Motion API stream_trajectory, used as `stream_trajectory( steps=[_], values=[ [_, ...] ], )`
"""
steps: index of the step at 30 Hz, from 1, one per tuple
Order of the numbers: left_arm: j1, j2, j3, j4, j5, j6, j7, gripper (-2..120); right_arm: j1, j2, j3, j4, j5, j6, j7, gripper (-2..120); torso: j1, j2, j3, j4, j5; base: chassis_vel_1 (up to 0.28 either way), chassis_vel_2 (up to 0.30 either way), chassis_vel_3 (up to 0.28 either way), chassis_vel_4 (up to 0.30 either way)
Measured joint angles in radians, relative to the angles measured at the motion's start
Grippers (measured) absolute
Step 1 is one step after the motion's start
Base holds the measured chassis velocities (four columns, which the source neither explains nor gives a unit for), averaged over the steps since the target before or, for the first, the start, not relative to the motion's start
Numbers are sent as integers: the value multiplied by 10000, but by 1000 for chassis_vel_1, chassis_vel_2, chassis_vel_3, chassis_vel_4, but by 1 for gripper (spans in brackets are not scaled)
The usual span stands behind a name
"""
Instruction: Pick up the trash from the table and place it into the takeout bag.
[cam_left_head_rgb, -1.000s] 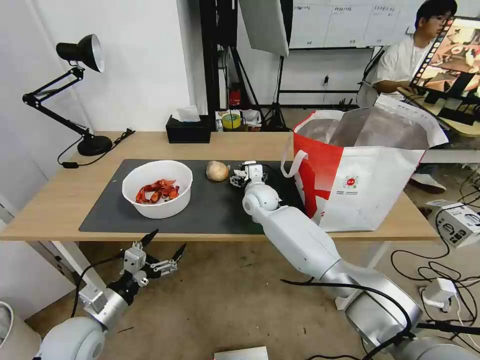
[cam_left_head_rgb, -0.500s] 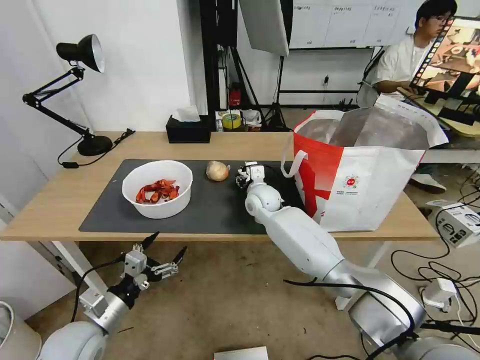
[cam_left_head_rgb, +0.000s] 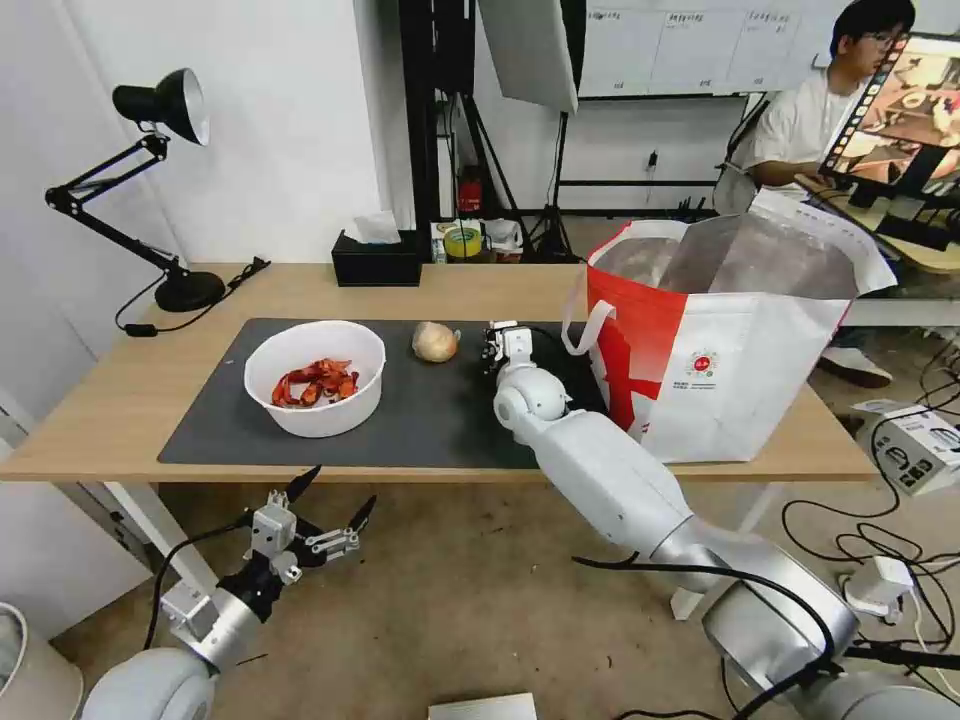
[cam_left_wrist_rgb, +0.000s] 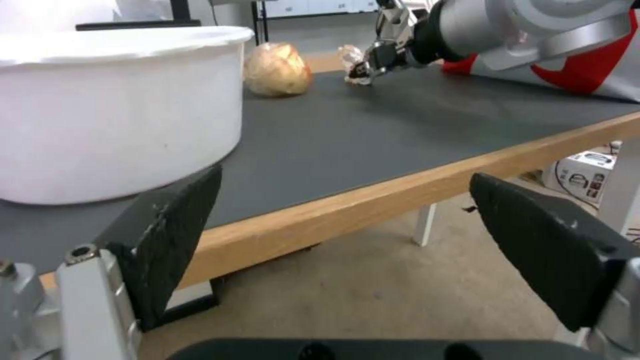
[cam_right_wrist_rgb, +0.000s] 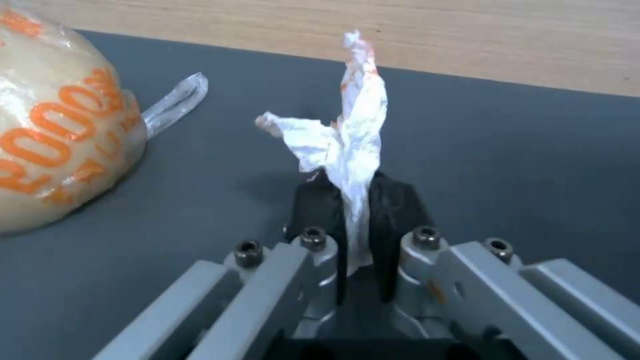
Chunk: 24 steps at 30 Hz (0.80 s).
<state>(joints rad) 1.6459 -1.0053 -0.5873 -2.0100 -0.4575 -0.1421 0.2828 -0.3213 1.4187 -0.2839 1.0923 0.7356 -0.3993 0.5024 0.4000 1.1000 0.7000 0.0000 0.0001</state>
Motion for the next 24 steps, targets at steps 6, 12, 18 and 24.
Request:
stream_trajectory(
  steps=[6,12,18,24],
  values=[
    [32,-62,0,-47,37,-1,-9,100,-21,-65,-50,90,69,1,-1,1,0,0,0,0,-2,0,0,0,0],
    [91,-172,-1,-81,114,-8,-12,100,-101,-131,-64,280,167,8,7,0,0,0,0,0,-1,0,0,0,0],
    [225,-118,-139,-245,97,-9,-28,100,-147,-482,-176,971,406,15,116,0,0,-1,0,0,0,0,0,0,0],
    [486,-39,-406,-394,42,-10,-34,100,-287,-1351,-379,2740,894,15,470,0,0,0,-1,0,0,0,0,0,0]
  ],
)
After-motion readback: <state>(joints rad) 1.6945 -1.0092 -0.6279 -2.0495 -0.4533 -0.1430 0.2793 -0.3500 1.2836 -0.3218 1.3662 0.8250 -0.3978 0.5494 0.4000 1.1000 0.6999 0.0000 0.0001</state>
